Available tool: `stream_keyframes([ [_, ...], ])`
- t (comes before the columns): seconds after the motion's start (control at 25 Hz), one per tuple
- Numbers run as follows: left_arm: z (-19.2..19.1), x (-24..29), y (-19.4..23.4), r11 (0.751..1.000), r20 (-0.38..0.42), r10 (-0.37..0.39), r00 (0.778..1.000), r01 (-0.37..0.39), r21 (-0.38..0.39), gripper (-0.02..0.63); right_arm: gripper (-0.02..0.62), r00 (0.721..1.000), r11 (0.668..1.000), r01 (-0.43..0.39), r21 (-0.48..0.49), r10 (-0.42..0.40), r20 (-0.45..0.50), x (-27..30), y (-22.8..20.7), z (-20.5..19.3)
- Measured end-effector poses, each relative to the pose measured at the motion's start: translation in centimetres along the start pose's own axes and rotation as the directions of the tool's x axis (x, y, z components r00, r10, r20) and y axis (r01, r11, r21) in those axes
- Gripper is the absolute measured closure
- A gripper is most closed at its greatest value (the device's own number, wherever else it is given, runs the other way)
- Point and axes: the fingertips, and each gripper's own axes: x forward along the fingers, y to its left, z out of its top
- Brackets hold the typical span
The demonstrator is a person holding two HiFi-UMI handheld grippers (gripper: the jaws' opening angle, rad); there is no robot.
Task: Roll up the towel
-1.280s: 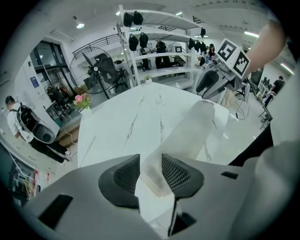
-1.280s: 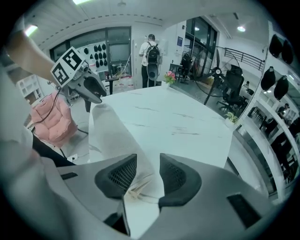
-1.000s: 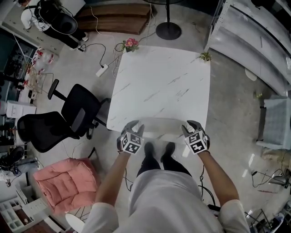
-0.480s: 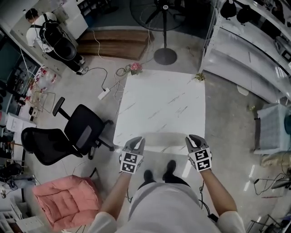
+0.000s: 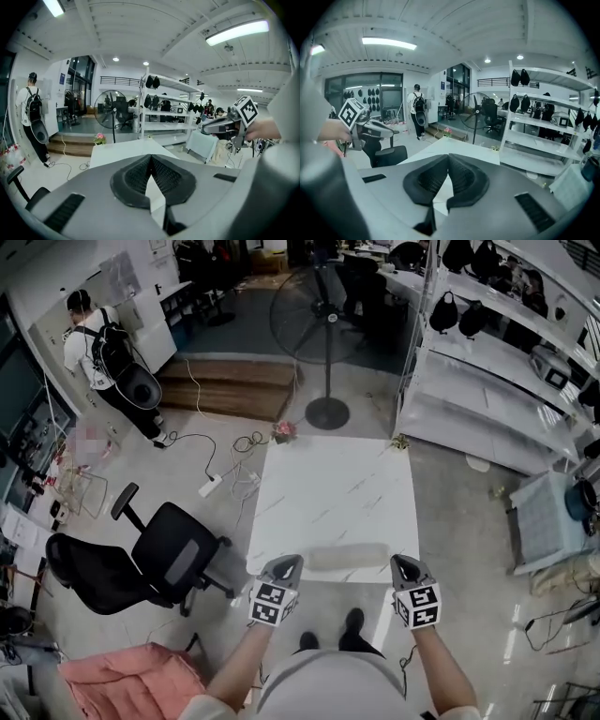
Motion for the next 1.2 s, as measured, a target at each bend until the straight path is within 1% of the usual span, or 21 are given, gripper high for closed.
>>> stream_keyframes([
  [0.12, 1.0, -1.8, -0.2, 0.999, 0.037, -0.033, 0.999, 0.033, -0.002, 0.589, 0.583, 0.999, 1.000, 0.029, 0.006, -0.029, 0.039, -2.0, 1.6, 1.2],
  [0.32, 3.0, -4.9, -1.3, 0.996, 0.119, -0.079, 0.990, 0.074, 0.048, 0.589, 0.583, 0.991, 0.998, 0.061, -0.004, -0.060, 0.116, -5.6, 3.9, 2.9],
  [0.48, 3.9, -6.7, -2.9, 0.992, 0.164, -0.113, 0.980, 0.101, 0.078, 0.589, 0.583, 0.984, 0.997, 0.069, -0.017, -0.065, 0.168, -8.2, 4.6, 3.4],
  [0.6, 4.6, -7.7, -3.9, 0.989, 0.183, -0.130, 0.974, 0.115, 0.092, 0.589, 0.583, 0.979, 0.998, 0.058, -0.015, -0.054, 0.196, -9.7, 4.7, 4.1],
  [0.72, 5.2, -8.5, -4.6, 0.989, 0.203, -0.128, 0.971, 0.109, 0.099, 0.589, 0.583, 0.975, 0.999, 0.039, -0.023, -0.033, 0.221, -10.8, 4.6, 4.7],
  [0.96, 5.8, -9.2, -5.5, 0.995, 0.223, -0.085, 0.971, 0.072, 0.068, 0.589, 0.584, 0.967, 0.999, 0.022, -0.031, -0.014, 0.253, -11.9, 3.0, 5.5],
  [1.2, 6.1, -9.3, -6.3, 0.997, 0.230, -0.072, 0.971, 0.062, 0.049, 0.589, 0.584, 0.965, 1.000, -0.002, -0.031, 0.010, 0.262, -12.2, 2.6, 5.8],
])
